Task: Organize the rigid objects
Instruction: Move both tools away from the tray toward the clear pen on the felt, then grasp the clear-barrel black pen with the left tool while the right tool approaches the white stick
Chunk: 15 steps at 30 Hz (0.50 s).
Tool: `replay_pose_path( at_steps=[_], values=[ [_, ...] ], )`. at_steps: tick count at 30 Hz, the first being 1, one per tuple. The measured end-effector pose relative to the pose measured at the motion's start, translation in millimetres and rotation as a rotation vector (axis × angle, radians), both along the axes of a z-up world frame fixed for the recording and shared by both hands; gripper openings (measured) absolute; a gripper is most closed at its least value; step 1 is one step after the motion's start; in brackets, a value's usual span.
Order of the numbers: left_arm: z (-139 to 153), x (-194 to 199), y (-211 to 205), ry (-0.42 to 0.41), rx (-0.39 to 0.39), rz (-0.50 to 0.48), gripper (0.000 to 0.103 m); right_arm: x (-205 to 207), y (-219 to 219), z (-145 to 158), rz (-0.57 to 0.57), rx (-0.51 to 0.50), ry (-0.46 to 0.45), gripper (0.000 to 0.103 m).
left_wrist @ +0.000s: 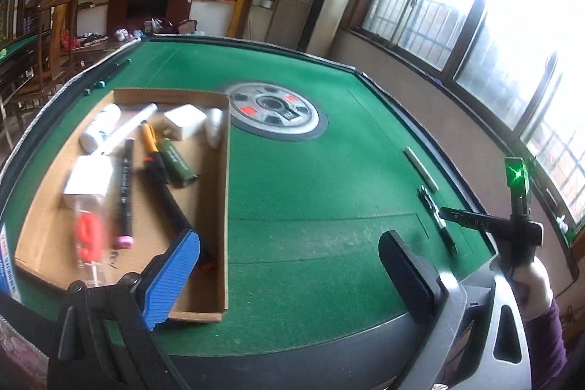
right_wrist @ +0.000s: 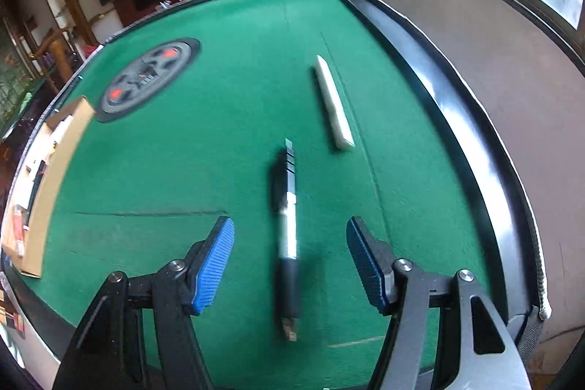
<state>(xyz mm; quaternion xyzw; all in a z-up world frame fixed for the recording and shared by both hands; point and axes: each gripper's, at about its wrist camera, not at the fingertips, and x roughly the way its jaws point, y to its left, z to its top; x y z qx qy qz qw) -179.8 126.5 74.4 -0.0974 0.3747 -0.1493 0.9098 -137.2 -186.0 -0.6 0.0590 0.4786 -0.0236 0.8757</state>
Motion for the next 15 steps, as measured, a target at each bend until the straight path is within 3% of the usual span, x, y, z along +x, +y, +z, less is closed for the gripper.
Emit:
replay_pose_path(
  at_steps=[4, 7, 9, 11, 15],
  values=[
    [-4.5, 1.9, -13.6, 0.012, 0.047, 0.003, 0.100, 3.1, 3.6, -11.9, 0.016, 0.025, 0.012, 0.063],
    [-1.6, 0.2, -10.7, 0.001, 0.064, 0.024, 0.100, 9.8, 18.6, -17.7, 0.031, -0.053, 0.010, 0.062],
    [-0.9, -0.6, -6.9, -0.003, 0.063, 0.036, 0.100, 12.2, 28.4, -18.4, 0.051, -0.104, 0.000, 0.043],
    [-1.3, 0.5, -4.8, -0.002, 0.057, 0.044, 0.100, 12.7, 34.9, -17.8, 0.075, -0.104, 0.004, 0.016],
    [-4.3, 1.3, -3.8, 0.005, 0.042, 0.041, 0.100, 21.4, 51.3, -18.4, 0.113, -0.038, 0.018, 0.012]
  ],
)
